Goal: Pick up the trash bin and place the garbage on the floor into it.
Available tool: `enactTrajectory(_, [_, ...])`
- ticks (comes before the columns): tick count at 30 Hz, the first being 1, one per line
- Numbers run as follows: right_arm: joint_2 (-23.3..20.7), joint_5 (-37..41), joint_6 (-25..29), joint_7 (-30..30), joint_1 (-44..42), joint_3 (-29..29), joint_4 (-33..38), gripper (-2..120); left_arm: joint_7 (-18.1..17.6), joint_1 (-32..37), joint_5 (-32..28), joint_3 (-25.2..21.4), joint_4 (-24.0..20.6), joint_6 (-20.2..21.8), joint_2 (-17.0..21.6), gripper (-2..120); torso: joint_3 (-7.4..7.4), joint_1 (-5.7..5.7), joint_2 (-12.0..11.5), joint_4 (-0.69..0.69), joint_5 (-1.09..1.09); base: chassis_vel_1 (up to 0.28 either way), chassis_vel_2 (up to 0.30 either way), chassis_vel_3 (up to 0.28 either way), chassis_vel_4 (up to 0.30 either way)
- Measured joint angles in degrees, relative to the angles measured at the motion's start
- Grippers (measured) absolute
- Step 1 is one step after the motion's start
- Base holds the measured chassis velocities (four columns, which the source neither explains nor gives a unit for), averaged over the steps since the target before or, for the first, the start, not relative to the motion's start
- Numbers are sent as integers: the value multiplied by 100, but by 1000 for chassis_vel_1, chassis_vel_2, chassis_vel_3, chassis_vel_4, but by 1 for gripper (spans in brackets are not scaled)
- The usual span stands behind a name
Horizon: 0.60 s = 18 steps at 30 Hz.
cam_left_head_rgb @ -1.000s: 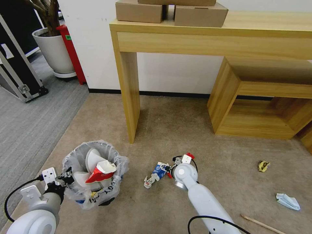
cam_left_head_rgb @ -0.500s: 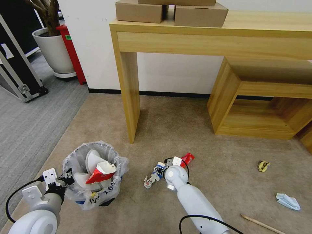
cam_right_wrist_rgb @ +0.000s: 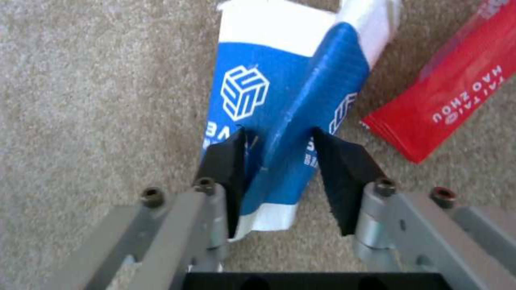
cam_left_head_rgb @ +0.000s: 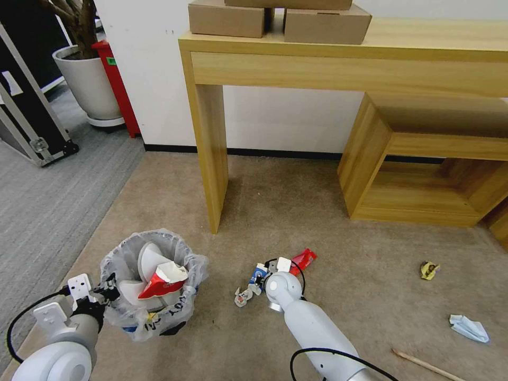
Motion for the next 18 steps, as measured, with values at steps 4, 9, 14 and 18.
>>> enactTrajectory(4, [9, -76, 44, -107, 38, -2, -111, 24, 0, -13, 0, 4, 8, 0, 0, 1, 0, 0, 0, 0, 0, 0, 0, 0, 0])
enactTrajectory(9, [-33, -130, 68, -216, 28, -2, -159, 11, 0, -35, -2, 11, 32, -9, -2, 1, 0, 0, 0, 1, 0, 0, 0, 0, 0])
enactTrajectory(14, [-107, -198, 86, -332, -37, 9, -98, 0, 1, -49, -1, 23, 54, -18, -9, 1, 0, 0, 0, 1, 1, 0, 0, 0, 0])
enactTrajectory(18, [-226, -239, 121, -425, -159, 40, 114, 0, 1, -70, 0, 32, 85, -18, -9, 1, 0, 0, 0, 1, 1, 0, 0, 0, 0])
